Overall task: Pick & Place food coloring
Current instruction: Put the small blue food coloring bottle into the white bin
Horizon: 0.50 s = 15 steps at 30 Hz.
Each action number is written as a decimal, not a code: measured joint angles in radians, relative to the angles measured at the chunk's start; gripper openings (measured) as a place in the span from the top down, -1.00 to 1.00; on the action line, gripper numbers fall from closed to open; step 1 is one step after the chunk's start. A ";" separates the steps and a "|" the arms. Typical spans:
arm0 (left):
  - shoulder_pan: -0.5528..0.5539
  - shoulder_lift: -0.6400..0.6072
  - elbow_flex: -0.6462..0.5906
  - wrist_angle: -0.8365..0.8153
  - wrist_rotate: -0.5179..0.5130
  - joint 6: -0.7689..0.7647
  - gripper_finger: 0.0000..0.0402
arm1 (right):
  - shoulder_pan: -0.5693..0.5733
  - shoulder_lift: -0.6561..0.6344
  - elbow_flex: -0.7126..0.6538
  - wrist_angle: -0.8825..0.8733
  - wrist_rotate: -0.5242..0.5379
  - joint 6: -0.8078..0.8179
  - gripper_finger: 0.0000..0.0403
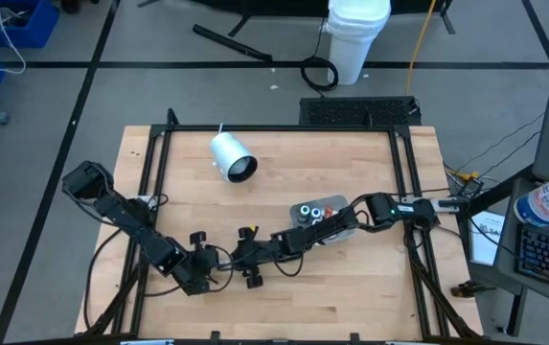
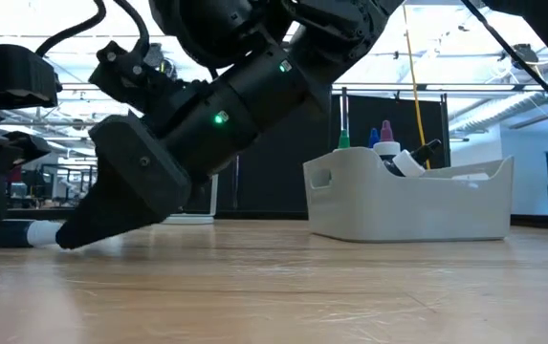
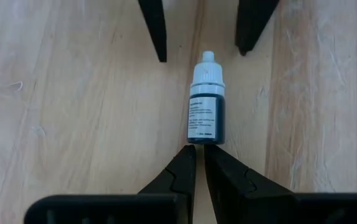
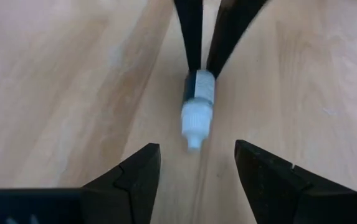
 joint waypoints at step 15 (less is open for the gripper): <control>0.010 0.002 -0.001 0.027 -0.030 0.043 0.79 | 0.007 0.000 0.000 0.036 0.001 0.001 0.01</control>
